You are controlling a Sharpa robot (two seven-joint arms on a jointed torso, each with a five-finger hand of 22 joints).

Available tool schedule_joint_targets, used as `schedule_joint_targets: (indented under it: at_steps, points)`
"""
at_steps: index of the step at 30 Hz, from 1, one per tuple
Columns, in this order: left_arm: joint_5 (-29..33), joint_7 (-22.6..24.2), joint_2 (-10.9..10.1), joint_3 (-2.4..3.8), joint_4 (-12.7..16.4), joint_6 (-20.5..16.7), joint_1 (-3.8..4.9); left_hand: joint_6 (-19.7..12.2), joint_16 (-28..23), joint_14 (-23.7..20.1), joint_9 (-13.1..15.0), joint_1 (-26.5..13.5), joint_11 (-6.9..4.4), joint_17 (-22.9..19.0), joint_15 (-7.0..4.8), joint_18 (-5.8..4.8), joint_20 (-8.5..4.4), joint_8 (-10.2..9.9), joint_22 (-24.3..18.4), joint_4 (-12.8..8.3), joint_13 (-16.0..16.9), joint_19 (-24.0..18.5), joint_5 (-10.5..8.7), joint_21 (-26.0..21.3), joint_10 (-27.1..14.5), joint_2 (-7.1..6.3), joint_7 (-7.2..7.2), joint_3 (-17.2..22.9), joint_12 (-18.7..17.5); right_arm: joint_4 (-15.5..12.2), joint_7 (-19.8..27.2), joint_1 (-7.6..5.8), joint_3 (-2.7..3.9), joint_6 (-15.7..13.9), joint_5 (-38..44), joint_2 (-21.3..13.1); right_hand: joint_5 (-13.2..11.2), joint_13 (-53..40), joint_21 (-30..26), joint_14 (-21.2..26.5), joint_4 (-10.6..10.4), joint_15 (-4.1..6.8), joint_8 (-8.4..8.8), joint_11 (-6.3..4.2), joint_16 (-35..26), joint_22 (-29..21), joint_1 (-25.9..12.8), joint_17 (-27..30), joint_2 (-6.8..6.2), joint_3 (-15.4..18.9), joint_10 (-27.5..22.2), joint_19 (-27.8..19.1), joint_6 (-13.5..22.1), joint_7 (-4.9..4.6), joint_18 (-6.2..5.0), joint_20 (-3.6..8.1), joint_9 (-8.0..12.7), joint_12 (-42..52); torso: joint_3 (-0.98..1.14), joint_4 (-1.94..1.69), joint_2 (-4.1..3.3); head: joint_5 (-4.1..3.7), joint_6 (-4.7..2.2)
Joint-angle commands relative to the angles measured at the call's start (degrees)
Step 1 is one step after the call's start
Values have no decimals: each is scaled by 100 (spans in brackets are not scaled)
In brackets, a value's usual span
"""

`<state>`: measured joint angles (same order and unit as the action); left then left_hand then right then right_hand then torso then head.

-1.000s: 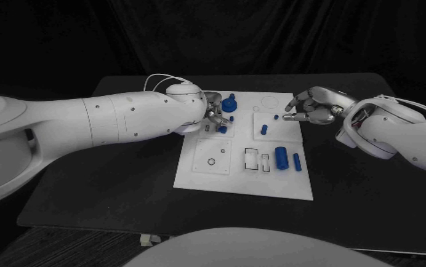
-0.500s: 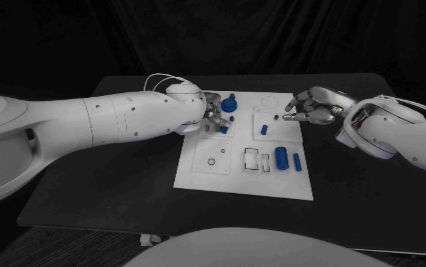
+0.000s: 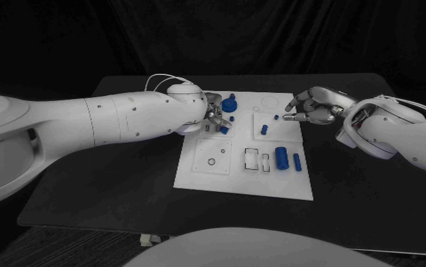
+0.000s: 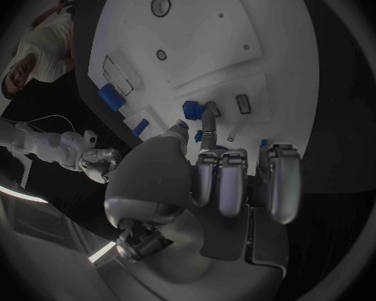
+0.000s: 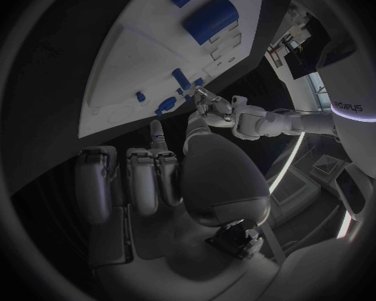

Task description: Assemble the parts on the task board

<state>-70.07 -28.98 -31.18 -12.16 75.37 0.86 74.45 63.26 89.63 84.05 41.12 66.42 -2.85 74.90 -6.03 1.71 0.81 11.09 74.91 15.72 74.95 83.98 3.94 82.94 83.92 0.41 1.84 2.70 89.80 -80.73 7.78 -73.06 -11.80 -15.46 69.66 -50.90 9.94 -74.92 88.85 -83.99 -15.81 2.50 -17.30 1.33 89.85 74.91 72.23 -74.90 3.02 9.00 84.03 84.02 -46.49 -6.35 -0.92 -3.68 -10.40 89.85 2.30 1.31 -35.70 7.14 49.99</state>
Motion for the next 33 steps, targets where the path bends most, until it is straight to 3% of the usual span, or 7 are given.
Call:
schedule_joint_targets:
  at_steps: [1, 6, 8, 9, 15, 27, 33]
  points:
    - [20, 78, -14, 4, 35, -126, -14, 45, 37, 595, 5, 68, 30, 1510, 50, 20, 9, -9, 1008, -57, 1505, 249, 21, -21, 608, -10, -11, 1, 20, -14, -69, 14, 4, -8, 6, -11, 18, -1508, -28, -601, 8, -43, -9, 26, 15, 1451, 36, -1510, 27, 33, 597, 515, 4, -37, 48, -55, 9, 15, -2, -3, 0, -9, 1]
    - [-57, 76, -64, 4, 108, -297, -14, 65, 37, 595, 130, 45, 21, 1510, 46, 18, 8, 109, 1017, -44, 1505, 256, -19, -16, 608, -67, -17, -73, 20, -16, -68, 15, 4, -12, 6, -21, 17, -1508, -30, -601, 7, -43, -9, 26, 15, 1451, 36, -1510, 27, 34, 597, 513, 4, -37, 48, -55, 9, 15, -3, -2, 2, -18, 1]
    - [-114, 80, -90, 4, 152, -375, -14, -24, 37, 595, 466, 25, 2, 1510, 27, 18, 0, 368, 1019, -13, 1505, 259, -54, -25, 608, -101, -46, -161, 20, -18, -68, 17, 4, -12, 6, -28, 17, -1508, -30, -601, 7, -43, -9, 26, 15, 1451, 36, -1510, 27, 34, 597, 513, 4, -37, 48, -55, 9, 15, -5, -6, 3, -24, 1]
    - [-228, 94, -107, 4, 189, -431, -14, -359, 37, 595, 1140, 38, -22, 1510, 9, 14, -10, 892, 1032, 11, 1505, 268, -71, -28, 608, -78, -65, -247, 20, -20, -68, 20, 4, -13, 6, -33, 17, -1508, -30, -601, 7, -43, -9, 26, 15, 1451, 36, -1510, 27, 34, 597, 513, 4, -37, 48, -55, 9, 15, -6, -4, 4, -25, 1]
    - [-443, 208, -145, 5, 289, -560, -14, -421, 37, 595, 1495, 63, -51, 1510, -12, 14, -41, 1221, 1050, 38, 1505, 280, -72, -19, 608, -37, -114, -285, 20, -24, -66, 28, 4, -14, 6, -48, 17, -1508, -30, -601, 7, -43, -9, 26, 15, 1451, 36, -1510, 27, 34, 597, 513, 4, -37, 48, -55, 9, 15, -7, 4, 3, -31, 1]
    - [-500, 188, -141, 5, 283, -289, -14, -388, 37, 595, 1417, -18, -64, 1510, -25, 16, -56, 1117, 1049, 79, 1505, 278, -76, -31, 608, 27, -122, -312, 20, -22, -64, 40, 4, 0, 6, -42, 5, -1508, -29, -601, 1, -43, -8, 27, 15, 1451, 30, -1510, 28, 42, 597, 514, 6, -38, 48, -55, 11, 15, 0, -4, -8, -21, 1]
    - [-503, 144, -142, 5, 247, -107, -14, -242, 37, 595, 1016, -227, -39, 1510, -10, 21, -48, 647, 1043, 77, 1505, 269, -74, -69, 608, 72, -83, -433, 20, -21, -59, 43, 4, 4, 6, -40, 4, -1508, -32, -601, -2, -44, -8, 27, 15, 1450, 27, -1510, 31, 45, 597, 513, 6, -38, 47, -55, 12, 15, -3, -3, -2, -15, 1]
